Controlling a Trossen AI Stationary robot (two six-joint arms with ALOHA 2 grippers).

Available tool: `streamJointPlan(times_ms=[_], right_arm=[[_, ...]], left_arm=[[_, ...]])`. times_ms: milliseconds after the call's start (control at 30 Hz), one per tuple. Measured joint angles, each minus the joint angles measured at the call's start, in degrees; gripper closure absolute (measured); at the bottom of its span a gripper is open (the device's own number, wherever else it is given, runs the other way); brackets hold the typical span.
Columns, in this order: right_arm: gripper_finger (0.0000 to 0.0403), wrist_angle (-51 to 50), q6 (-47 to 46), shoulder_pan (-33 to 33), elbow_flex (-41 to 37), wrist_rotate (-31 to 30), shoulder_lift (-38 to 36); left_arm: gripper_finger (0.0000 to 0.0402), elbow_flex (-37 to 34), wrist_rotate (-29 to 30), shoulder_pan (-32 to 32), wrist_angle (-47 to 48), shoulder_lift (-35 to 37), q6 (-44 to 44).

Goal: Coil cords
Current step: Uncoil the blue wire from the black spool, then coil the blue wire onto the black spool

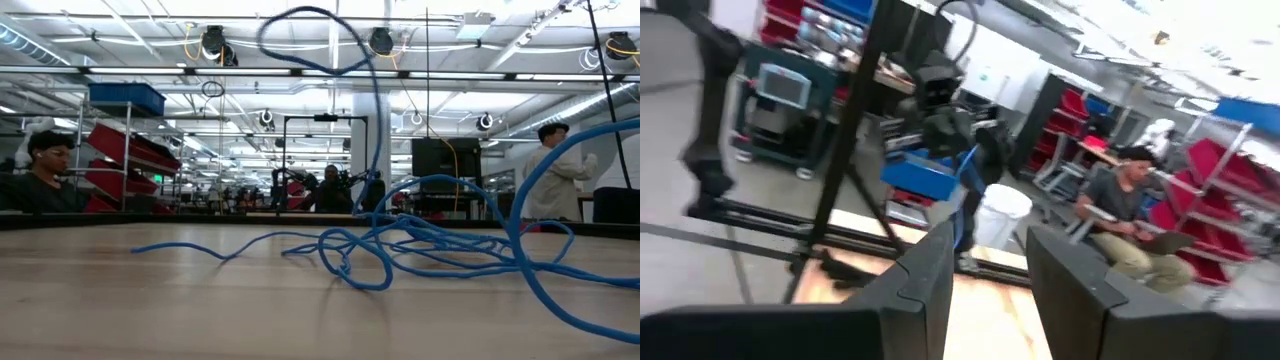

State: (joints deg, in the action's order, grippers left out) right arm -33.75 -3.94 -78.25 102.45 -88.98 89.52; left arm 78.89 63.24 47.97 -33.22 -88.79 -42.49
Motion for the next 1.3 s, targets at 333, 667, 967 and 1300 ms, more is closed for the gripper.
streamJointPlan(times_ms=[333, 667, 967, 1300], right_arm=[[0.0286, -30.8, -35.0, 6.5, -5.2, 20.2, 1.4], [0.0286, -25.6, -25.9, 13.4, -9.8, 20.2, 1.3], [0.0287, -12.2, -9.2, 20.7, -13.4, 22.7, 1.2], [0.0287, -8.2, -1.1, 31.7, -15.3, 40.8, 0.3]], left_arm=[[0.04, 0.0, -13.3, -2.8, 5.7, 0.0, 7.7], [0.04, 0.0, -27.5, -5.3, 17.1, 0.0, 7.4], [0.04, 0.0, -30.7, -6.9, 25.6, 0.0, -0.2], [0.04, 0.0, -30.6, -7.5, 25.2, 0.0, 0.1]])
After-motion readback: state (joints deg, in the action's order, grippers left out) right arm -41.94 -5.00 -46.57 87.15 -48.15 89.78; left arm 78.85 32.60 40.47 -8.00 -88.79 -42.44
